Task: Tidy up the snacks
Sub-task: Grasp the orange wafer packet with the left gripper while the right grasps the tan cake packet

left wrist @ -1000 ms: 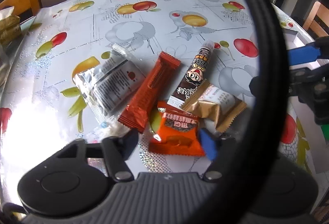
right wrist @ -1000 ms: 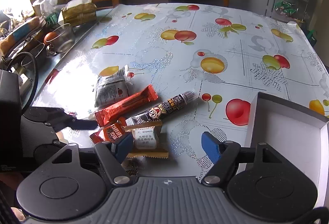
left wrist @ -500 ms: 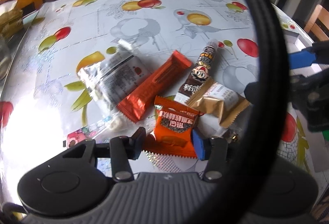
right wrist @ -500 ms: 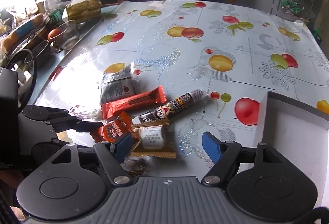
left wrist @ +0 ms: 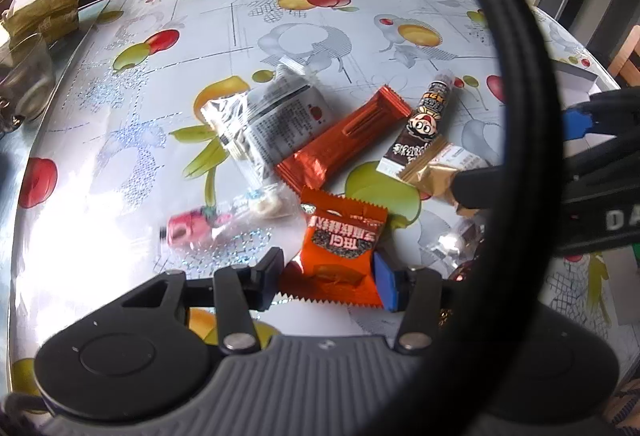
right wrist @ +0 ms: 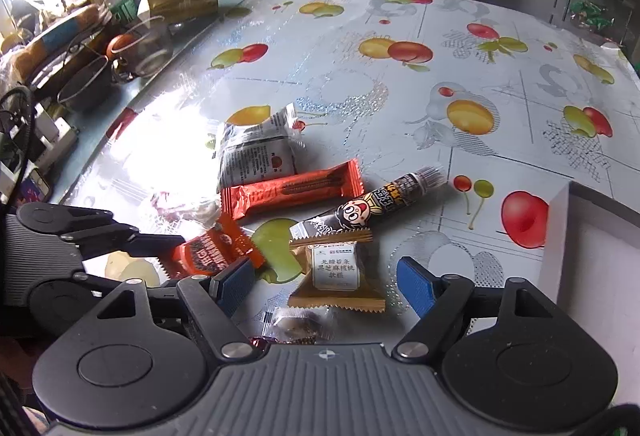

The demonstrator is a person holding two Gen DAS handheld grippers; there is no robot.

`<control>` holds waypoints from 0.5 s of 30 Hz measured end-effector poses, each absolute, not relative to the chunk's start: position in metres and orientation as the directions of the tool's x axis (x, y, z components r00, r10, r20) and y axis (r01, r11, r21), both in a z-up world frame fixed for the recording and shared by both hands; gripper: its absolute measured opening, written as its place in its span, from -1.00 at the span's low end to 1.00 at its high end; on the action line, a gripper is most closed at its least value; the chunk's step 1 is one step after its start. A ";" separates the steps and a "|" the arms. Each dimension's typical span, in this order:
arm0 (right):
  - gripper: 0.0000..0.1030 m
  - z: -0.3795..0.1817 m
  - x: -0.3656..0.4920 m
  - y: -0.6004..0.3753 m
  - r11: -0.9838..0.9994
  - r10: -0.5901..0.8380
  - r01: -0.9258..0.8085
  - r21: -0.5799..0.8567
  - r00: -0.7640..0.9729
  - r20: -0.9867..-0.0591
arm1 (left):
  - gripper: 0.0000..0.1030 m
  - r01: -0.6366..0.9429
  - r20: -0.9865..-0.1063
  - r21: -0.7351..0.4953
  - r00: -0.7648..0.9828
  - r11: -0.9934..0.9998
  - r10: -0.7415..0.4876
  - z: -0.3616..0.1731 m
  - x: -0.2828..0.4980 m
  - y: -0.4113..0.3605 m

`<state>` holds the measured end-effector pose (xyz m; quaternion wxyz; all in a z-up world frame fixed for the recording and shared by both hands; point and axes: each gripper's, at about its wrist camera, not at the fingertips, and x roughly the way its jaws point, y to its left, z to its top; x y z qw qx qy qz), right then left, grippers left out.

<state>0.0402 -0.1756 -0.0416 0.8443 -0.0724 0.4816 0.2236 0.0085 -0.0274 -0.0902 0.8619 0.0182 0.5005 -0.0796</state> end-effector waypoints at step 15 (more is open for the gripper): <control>0.42 -0.071 0.053 -0.163 0.895 0.253 -0.443 0.051 0.409 -0.877 | -0.10 0.173 -0.869 -0.047 0.479 0.984 -0.126 -0.093 0.007 -0.024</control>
